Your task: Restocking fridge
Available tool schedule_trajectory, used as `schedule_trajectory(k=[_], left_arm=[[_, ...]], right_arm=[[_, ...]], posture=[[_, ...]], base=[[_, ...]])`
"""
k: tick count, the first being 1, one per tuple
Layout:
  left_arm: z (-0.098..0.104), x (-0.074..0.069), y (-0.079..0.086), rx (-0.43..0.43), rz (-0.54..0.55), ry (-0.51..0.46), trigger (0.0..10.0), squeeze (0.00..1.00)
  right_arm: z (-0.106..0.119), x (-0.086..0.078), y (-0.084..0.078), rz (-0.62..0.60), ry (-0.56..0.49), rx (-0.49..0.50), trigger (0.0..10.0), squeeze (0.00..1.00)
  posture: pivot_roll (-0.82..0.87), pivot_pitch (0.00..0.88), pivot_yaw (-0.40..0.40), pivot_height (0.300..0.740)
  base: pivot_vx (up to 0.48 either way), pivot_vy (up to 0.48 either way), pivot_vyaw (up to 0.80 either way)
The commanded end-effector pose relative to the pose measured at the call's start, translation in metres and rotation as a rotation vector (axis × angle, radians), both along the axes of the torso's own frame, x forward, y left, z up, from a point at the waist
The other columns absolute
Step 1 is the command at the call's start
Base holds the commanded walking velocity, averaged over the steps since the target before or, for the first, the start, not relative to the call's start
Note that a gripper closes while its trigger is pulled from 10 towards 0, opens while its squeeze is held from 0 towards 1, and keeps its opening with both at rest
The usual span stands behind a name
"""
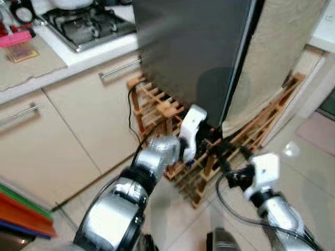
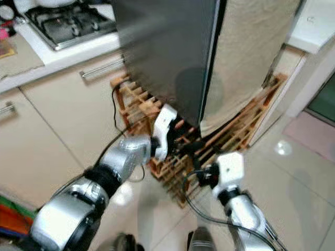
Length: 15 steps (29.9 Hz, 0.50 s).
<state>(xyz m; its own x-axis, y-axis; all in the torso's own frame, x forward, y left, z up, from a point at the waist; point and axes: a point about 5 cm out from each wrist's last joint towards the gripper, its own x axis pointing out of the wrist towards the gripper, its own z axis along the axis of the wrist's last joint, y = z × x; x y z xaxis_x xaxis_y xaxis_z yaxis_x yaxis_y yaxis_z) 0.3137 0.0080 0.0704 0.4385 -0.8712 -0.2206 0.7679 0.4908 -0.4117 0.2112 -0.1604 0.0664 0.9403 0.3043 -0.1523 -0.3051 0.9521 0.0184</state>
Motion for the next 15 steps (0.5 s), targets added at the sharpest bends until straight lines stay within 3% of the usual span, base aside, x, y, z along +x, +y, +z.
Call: schedule_trajectory(k=[1, 15], left_arm=[[0.1651, -0.0269, -0.1440, -0.223, -0.405, -0.482, 10.0, 0.00], [0.1651, -0.0269, -0.1440, -0.223, -0.405, -0.482, 10.0, 0.00]], right_arm=[[0.0296, 0.0112, -0.0103, -0.054, -0.149, 0.008, 10.0, 0.12], [0.0296, 0.0112, -0.0103, -0.054, -0.149, 0.008, 10.0, 0.12]], posture=[[-0.27, 0.048, 0.084, 0.693], [-0.27, 0.048, 0.084, 0.693]], base=[[0.000, 0.000, 0.00], [0.000, 0.000, 0.00]])
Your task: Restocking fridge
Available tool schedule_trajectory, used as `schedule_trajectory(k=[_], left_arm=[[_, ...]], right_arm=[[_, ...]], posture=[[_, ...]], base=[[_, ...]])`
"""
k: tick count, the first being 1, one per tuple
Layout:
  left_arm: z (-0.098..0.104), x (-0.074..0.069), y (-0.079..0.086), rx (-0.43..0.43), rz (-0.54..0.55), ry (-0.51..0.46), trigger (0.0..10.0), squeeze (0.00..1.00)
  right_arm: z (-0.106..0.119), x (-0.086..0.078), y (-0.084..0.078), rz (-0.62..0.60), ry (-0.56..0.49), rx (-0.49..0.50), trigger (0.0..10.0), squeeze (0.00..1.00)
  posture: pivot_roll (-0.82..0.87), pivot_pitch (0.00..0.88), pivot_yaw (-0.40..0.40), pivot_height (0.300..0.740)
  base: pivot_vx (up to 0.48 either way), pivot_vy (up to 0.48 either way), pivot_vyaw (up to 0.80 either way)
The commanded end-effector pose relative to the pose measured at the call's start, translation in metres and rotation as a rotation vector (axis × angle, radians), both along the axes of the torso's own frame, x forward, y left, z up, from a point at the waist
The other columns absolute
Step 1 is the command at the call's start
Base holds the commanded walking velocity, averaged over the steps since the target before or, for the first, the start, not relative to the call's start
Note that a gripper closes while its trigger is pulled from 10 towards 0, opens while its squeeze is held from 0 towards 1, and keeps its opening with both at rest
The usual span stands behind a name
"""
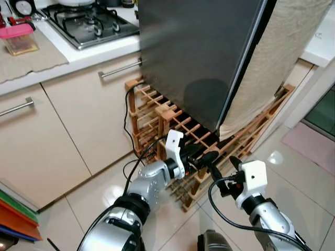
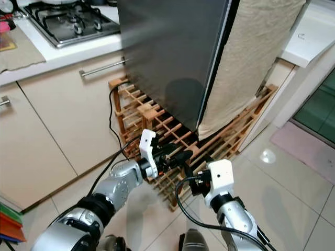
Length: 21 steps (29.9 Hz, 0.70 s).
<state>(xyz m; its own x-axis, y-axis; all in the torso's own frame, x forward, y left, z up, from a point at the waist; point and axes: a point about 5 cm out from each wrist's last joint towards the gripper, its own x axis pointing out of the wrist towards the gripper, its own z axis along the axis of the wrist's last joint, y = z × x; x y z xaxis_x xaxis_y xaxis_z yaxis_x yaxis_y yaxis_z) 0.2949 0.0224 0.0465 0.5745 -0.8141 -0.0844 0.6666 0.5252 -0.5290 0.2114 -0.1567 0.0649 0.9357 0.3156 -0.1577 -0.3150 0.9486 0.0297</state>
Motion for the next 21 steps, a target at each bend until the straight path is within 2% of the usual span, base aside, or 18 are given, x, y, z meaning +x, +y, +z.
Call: schedule_trajectory(k=[1, 21], left_arm=[[0.1891, -0.0082, -0.1584, -0.014, -0.517, -0.570, 10.0, 0.00], [0.1891, -0.0082, -0.1584, -0.014, -0.517, -0.570, 10.0, 0.00]], right_arm=[[0.0311, 0.0110, -0.0141, -0.066, -0.158, -0.001, 10.0, 0.12], [0.0311, 0.0110, -0.0141, -0.066, -0.158, -0.001, 10.0, 0.12]], posture=[[-0.27, 0.048, 0.084, 0.693], [-0.27, 0.048, 0.084, 0.693]], base=[[0.000, 0.000, 0.00], [0.000, 0.000, 0.00]])
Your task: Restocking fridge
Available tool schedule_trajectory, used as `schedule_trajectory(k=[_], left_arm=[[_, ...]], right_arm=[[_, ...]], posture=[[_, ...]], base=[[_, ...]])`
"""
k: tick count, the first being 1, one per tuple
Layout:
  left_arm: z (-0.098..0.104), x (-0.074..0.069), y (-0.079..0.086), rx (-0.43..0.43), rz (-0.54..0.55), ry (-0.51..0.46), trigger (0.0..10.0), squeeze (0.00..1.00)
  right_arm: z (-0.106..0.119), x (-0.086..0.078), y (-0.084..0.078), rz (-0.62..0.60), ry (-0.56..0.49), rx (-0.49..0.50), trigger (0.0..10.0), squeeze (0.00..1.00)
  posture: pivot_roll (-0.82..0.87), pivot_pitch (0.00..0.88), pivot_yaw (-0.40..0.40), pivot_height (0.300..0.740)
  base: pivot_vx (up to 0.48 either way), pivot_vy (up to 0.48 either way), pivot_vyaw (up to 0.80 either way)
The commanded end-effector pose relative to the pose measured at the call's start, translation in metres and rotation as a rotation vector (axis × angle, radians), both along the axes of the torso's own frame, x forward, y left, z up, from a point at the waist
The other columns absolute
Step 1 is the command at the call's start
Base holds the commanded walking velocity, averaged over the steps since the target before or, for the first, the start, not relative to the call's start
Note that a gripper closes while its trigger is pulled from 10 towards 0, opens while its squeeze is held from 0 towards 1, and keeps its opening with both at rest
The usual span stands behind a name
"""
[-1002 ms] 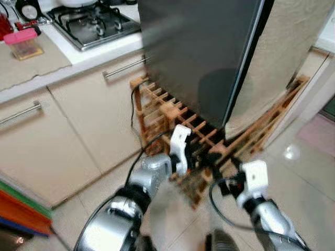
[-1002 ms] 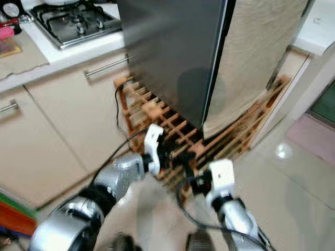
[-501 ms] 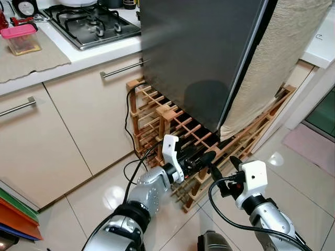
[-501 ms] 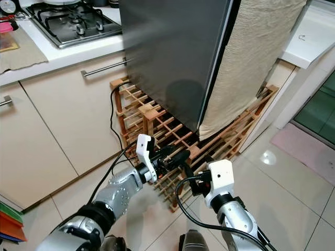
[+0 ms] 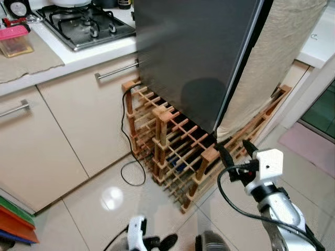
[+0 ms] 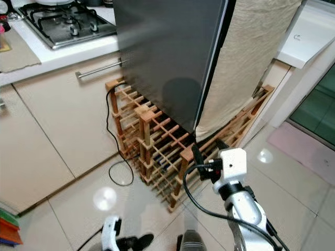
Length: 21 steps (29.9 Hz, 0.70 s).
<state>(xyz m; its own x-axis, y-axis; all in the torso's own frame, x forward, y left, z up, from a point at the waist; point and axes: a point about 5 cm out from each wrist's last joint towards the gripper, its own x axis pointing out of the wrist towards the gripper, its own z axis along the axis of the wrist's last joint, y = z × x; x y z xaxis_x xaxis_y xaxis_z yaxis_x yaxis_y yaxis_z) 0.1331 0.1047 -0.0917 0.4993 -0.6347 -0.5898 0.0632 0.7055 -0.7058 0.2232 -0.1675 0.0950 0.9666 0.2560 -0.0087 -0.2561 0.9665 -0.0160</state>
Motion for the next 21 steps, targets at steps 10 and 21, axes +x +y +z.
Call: schedule_trajectory(k=[10, 21], left_arm=[[0.3272, 0.1537, -0.2407, -0.278, -0.780, -1.229, 10.0, 0.00], [0.3272, 0.1537, -0.2407, -0.278, -0.780, -1.229, 10.0, 0.00]], right_arm=[[0.0010, -0.0008, -0.0032, -0.003, -0.001, 0.000, 10.0, 0.12], [0.0010, -0.0008, -0.0032, -0.003, -0.001, 0.000, 10.0, 0.12]], posture=[[-0.27, 0.048, 0.084, 0.693], [-0.27, 0.048, 0.084, 0.693]], base=[[0.000, 0.000, 0.00], [0.000, 0.000, 0.00]])
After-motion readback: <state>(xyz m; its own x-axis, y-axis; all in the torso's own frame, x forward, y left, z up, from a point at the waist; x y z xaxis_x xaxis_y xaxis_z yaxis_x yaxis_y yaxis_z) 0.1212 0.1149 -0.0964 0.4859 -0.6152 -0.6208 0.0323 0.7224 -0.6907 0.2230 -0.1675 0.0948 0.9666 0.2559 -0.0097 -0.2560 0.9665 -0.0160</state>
